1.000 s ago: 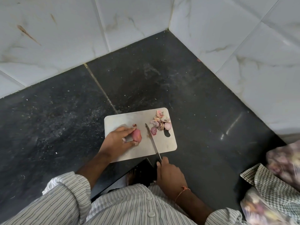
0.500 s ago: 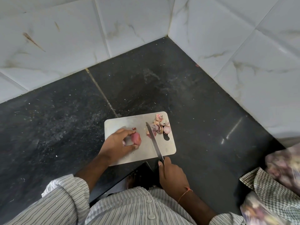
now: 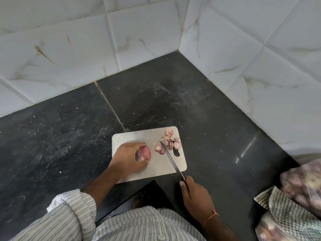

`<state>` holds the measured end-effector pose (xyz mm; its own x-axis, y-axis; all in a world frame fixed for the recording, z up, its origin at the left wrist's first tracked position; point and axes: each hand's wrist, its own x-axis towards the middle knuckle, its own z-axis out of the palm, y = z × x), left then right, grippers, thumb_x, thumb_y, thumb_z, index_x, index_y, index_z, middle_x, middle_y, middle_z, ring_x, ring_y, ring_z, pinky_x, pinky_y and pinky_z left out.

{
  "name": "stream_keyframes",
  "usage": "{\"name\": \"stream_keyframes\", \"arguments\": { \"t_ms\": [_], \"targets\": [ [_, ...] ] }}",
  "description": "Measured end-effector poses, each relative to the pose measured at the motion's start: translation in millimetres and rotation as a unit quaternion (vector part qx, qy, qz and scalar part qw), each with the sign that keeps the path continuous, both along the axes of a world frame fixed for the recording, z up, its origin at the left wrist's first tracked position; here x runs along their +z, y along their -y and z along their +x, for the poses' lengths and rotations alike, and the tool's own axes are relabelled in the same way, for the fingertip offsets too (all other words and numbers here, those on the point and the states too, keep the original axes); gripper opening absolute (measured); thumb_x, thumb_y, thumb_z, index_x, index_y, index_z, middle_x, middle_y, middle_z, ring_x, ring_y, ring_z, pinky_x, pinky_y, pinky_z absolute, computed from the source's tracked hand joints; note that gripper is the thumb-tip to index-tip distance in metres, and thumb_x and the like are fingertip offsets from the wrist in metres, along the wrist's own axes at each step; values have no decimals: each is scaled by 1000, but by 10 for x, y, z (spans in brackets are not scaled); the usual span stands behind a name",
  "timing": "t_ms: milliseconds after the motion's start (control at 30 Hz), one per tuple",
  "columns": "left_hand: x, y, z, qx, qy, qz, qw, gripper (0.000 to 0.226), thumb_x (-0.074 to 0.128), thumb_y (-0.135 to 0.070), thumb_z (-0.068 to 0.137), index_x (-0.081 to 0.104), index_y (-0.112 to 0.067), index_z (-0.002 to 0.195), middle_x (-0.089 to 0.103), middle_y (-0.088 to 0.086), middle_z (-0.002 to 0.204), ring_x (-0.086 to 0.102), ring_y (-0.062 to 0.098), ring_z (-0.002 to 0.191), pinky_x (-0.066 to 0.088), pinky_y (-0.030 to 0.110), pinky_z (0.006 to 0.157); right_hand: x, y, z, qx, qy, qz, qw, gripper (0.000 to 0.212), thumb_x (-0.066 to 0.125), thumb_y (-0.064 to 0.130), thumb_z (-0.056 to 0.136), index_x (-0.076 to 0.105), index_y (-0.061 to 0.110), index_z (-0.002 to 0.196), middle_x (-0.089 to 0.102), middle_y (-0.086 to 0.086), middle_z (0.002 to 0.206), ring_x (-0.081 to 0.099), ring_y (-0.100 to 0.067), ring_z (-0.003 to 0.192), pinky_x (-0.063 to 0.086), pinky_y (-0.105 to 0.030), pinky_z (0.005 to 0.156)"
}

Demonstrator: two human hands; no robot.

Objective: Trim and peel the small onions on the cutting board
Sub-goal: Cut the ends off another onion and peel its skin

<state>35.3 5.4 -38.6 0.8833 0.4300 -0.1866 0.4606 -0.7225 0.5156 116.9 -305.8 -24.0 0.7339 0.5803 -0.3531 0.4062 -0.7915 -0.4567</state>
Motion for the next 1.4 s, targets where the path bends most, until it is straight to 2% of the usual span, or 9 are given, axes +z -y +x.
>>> {"name": "stream_keyframes", "arguments": {
  "t_ms": [133, 267, 533, 667, 767, 900, 1067, 1267, 1400],
  "targets": [
    [-55, 7, -42, -7, 14, -5, 1000, 79, 74, -69, 69, 66, -35, 140, 67, -22, 138, 60, 4, 118, 48, 33, 113, -29, 156, 3, 5, 0, -10, 1000, 25, 36, 49, 111, 53, 31, 110, 67, 11, 91, 66, -15, 82, 50, -34, 71],
    [1, 56, -26, 36, 28, -51, 998, 70, 82, -65, 66, 64, -41, 129, 66, -25, 120, 59, 1, 104, 51, 34, 106, -17, 204, -10, 16, -4, -4, 1000, 17, 38, 49, 110, 51, 38, 107, 60, 17, 89, 60, -9, 81, 40, -23, 67],
    [20, 103, 34, 12, 2, -77, 997, 69, 79, -60, 69, 60, -48, 134, 56, -32, 131, 44, -1, 122, 32, 40, 116, -47, 150, -57, 8, -18, 36, 999, 17, 42, 44, 111, 57, 37, 108, 64, 18, 90, 62, -7, 83, 46, -23, 69],
    [26, 110, 31, 14, 35, -123, 992, 62, 90, -43, 72, 68, -39, 130, 64, -26, 125, 57, -6, 110, 50, 21, 101, -82, 141, -82, 12, -19, 41, 999, 19, 41, 45, 111, 56, 35, 105, 63, 16, 87, 60, -8, 79, 45, -24, 67],
    [10, 99, -4, 10, 16, -145, 989, 61, 93, -35, 73, 65, -39, 127, 65, -22, 125, 58, -9, 110, 43, 2, 89, -102, 153, -86, 13, -22, 40, 999, 20, 42, 46, 110, 55, 34, 100, 62, 14, 85, 60, -10, 78, 44, -26, 66],
    [-10, 72, -48, -12, -2, -135, 991, 64, 92, -36, 70, 62, -40, 127, 59, -22, 132, 59, -3, 115, 45, 8, 98, -140, 184, -72, 16, -23, 31, 999, 20, 43, 47, 108, 52, 34, 96, 60, 14, 83, 58, -10, 76, 46, -30, 67],
    [-24, 77, -17, -38, -2, -98, 994, 70, 91, -33, 78, 61, -33, 140, 53, -19, 139, 50, -5, 120, 27, -6, 96, -153, 175, -67, 15, -24, 32, 999, 21, 44, 47, 108, 49, 35, 92, 61, 13, 81, 58, -10, 76, 46, -31, 66],
    [-38, 18, -58, -31, 15, 1, 999, 68, 86, -63, 70, 71, -40, 133, 69, -21, 138, 58, 5, 132, 37, 40, 119, -102, 122, -86, 13, -32, 53, 998, 18, 45, 45, 109, 51, 36, 94, 63, 11, 83, 60, -11, 78, 48, -34, 68],
    [-39, -19, -156, -54, -4, 8, 999, 71, 70, -70, 78, 67, -39, 141, 67, -23, 142, 55, 4, 138, 30, 45, 124, -63, 87, -88, 8, -36, 61, 997, 21, 45, 43, 109, 56, 31, 96, 64, 10, 83, 61, -11, 77, 49, -34, 67]
  ]
}}
